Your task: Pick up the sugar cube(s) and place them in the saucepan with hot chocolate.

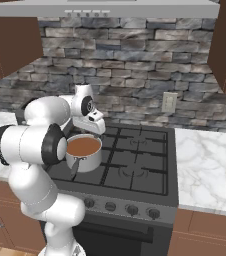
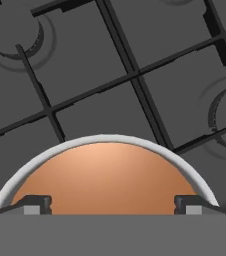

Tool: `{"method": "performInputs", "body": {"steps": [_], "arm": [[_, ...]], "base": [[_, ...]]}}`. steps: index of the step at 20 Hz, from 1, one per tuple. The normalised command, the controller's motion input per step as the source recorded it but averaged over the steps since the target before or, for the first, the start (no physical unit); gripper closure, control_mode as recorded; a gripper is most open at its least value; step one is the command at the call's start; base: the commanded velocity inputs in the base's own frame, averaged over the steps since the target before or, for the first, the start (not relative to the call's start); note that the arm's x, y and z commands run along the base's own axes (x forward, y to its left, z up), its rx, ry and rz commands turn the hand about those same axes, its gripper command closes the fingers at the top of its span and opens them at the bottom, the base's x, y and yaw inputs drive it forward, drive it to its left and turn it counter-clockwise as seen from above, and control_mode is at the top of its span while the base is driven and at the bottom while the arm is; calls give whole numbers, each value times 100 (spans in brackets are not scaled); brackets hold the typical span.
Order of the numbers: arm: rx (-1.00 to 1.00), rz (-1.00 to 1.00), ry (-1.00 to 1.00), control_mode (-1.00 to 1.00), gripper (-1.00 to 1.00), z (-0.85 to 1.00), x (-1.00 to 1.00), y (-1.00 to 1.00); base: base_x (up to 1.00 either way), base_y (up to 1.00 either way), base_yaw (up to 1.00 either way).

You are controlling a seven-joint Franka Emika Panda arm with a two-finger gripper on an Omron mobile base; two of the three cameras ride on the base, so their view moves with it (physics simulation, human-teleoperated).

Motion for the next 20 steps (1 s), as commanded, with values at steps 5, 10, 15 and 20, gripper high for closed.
{"method": "performInputs", "body": {"steps": [5, 10, 15, 20], "arm": [[-2, 0, 0, -100, -100, 5, -35, 26], [-5, 11, -23, -100, -100, 56, -92, 66], [-8, 27, -19, -100, -100, 39, -74, 75], [-2, 39, -2, -100, -100, 24, -46, 80]], "base": [[0, 0, 0], [0, 0, 0], [0, 0, 0], [0, 0, 0]]}}
